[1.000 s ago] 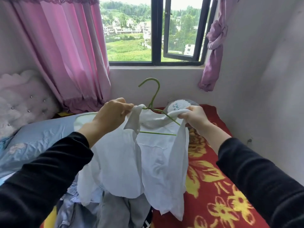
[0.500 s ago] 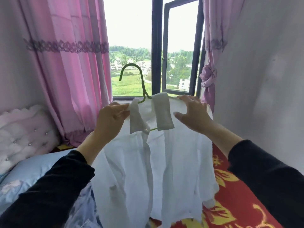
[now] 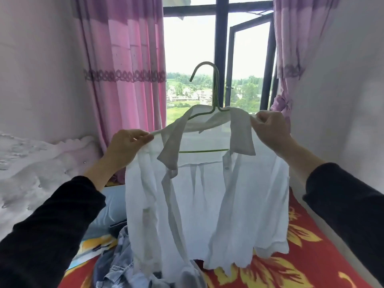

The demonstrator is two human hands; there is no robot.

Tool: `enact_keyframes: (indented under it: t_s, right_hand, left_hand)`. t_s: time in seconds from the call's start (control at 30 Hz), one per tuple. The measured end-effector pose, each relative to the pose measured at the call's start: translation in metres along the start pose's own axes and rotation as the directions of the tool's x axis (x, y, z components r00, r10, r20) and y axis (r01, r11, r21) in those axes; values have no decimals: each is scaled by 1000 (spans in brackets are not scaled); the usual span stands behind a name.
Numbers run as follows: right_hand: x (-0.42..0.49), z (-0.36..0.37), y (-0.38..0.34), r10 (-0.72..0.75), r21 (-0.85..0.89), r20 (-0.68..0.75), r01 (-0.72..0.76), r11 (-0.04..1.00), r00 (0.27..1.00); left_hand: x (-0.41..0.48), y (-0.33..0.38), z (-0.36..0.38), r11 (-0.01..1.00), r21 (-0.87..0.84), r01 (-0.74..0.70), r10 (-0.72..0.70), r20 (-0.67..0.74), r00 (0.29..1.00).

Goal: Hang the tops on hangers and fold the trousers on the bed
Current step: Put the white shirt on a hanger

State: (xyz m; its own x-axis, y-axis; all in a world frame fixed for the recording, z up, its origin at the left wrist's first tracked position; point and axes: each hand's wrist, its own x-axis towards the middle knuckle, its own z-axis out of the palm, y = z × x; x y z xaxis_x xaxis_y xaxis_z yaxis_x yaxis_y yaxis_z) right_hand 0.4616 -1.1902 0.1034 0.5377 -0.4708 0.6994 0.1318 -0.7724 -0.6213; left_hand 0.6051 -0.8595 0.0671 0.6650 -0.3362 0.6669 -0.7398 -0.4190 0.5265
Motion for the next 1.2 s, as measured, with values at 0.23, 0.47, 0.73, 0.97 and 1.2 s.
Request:
enact_keyframes:
  t_s: [0.23, 0.47, 0.73, 0.97, 1.2]
  right_hand:
    - [-74, -3, -31, -22, 67, 170, 11, 998, 985]
    - [-149, -11, -73, -301, 262, 304, 224, 939, 904]
    - [-214, 4, -202, -423, 515, 493, 138, 846, 760]
    - [-298, 38, -368, -675, 592, 561, 337, 732, 479]
    - [-390, 68, -468, -691, 694, 610, 160, 702, 388]
  left_hand:
    - [-87, 60, -23, 994, 113, 14, -19, 42, 999]
    - [-193, 84, -95, 980, 165, 115, -69, -265, 962]
    - [-287, 97, -197, 952, 181, 248, -172, -357, 918]
    - [-388, 115, -303, 890, 268, 368, -203, -488, 849]
    - [-532, 107, -442, 657, 301, 691, -476, -545, 690]
